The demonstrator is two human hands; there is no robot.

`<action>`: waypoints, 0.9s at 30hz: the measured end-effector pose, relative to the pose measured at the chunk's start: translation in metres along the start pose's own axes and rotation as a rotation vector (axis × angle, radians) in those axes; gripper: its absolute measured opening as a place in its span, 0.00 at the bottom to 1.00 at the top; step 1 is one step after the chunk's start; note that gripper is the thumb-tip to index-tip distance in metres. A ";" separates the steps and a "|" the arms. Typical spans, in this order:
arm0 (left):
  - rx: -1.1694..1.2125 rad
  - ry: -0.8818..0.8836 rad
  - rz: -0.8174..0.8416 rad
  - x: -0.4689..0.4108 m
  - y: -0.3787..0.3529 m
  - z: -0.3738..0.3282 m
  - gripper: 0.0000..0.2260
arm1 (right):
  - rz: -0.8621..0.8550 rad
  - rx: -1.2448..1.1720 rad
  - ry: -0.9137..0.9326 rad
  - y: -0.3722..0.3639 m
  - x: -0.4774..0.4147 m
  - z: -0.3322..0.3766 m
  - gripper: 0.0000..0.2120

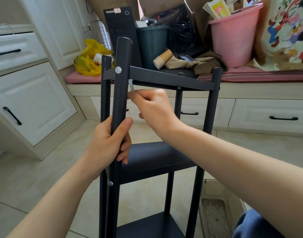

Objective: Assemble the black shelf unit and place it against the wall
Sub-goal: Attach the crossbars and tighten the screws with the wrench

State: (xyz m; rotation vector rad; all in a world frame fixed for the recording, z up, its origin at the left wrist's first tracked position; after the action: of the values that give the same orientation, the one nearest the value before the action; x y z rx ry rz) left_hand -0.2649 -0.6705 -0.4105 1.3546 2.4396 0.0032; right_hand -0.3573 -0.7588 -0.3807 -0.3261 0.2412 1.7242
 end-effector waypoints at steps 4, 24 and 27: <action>-0.002 0.000 0.000 0.000 0.000 0.000 0.16 | -0.010 0.000 -0.001 0.003 0.000 0.004 0.10; -0.003 0.016 0.019 -0.002 -0.005 0.001 0.16 | -0.193 -0.071 0.131 -0.012 -0.008 0.000 0.16; -0.005 0.007 0.023 -0.002 -0.006 0.001 0.16 | -0.210 -0.060 0.156 -0.008 -0.012 0.001 0.23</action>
State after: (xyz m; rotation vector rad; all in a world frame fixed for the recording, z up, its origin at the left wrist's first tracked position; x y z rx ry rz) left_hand -0.2686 -0.6750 -0.4115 1.3825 2.4282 0.0198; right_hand -0.3478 -0.7679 -0.3755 -0.5137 0.2599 1.5028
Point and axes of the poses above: each hand's wrist, its own x-axis away from the middle knuckle, its own y-axis out of the back of the hand, z = x × y, the point moved 7 cm from there along -x, towards the middle knuckle, and after that the axes turned 15 degrees about -z, right-handed, at the moved point
